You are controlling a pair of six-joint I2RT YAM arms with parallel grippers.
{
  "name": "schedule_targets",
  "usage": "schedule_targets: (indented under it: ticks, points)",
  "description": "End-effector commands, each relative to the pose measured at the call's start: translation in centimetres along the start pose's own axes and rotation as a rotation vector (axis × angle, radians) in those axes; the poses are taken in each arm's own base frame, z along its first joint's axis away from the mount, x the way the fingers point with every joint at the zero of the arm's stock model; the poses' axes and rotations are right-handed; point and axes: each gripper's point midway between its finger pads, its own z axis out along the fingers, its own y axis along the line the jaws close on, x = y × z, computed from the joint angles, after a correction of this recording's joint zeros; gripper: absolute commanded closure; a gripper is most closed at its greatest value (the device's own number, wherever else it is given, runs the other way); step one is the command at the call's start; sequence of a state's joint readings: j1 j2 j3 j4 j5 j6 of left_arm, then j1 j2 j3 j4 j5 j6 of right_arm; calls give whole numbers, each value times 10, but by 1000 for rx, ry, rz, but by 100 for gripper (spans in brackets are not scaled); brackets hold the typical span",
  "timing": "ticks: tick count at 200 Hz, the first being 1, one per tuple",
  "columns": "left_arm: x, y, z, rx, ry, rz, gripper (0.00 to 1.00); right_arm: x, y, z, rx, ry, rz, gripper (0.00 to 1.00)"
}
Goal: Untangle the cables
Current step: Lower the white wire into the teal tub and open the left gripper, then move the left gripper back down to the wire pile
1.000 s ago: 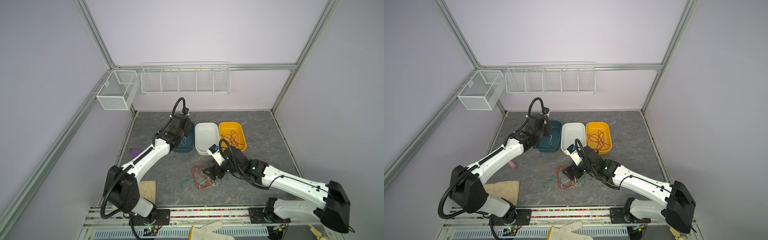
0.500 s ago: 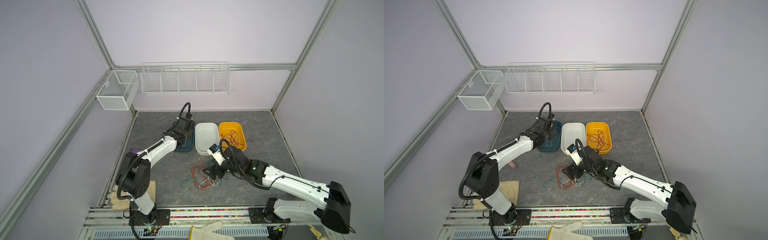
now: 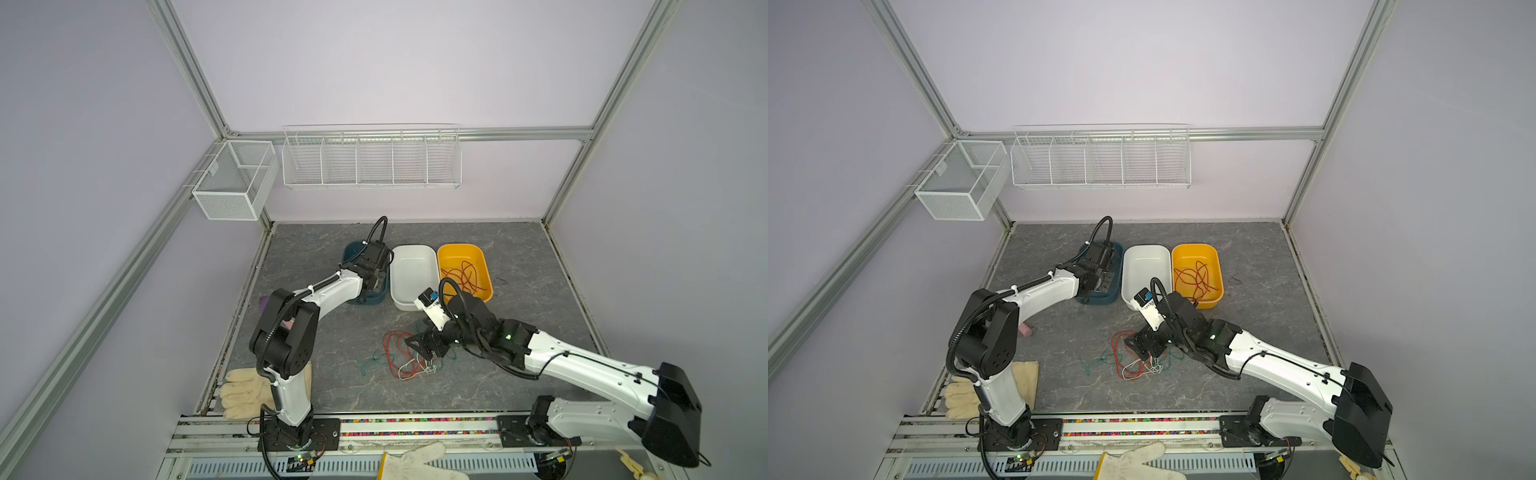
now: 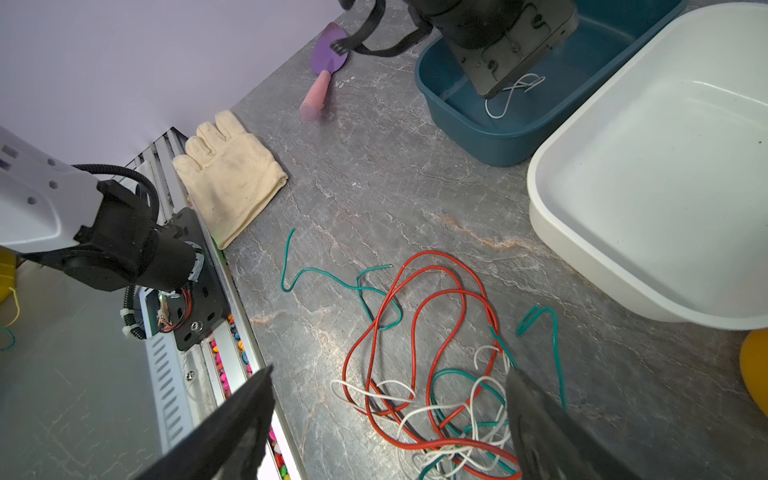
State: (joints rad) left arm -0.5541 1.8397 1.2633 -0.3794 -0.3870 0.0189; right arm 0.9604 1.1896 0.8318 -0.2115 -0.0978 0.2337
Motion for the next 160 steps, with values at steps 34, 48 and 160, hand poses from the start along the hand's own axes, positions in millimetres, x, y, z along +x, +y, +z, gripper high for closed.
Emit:
schedule_targets:
  ticks: [34, 48, 160]
  points:
    - [-10, 0, -3, 23, 28, -18, 97, 1, 1, 0, 3, -7, -29, 12]
    - [-11, 1, -5, 25, 41, -13, 93, 1, 1, 0, 3, -6, -29, 12]
    - [-45, 19, -44, 12, -21, -28, 57, -1, 0, -4, 13, -19, -35, 12]
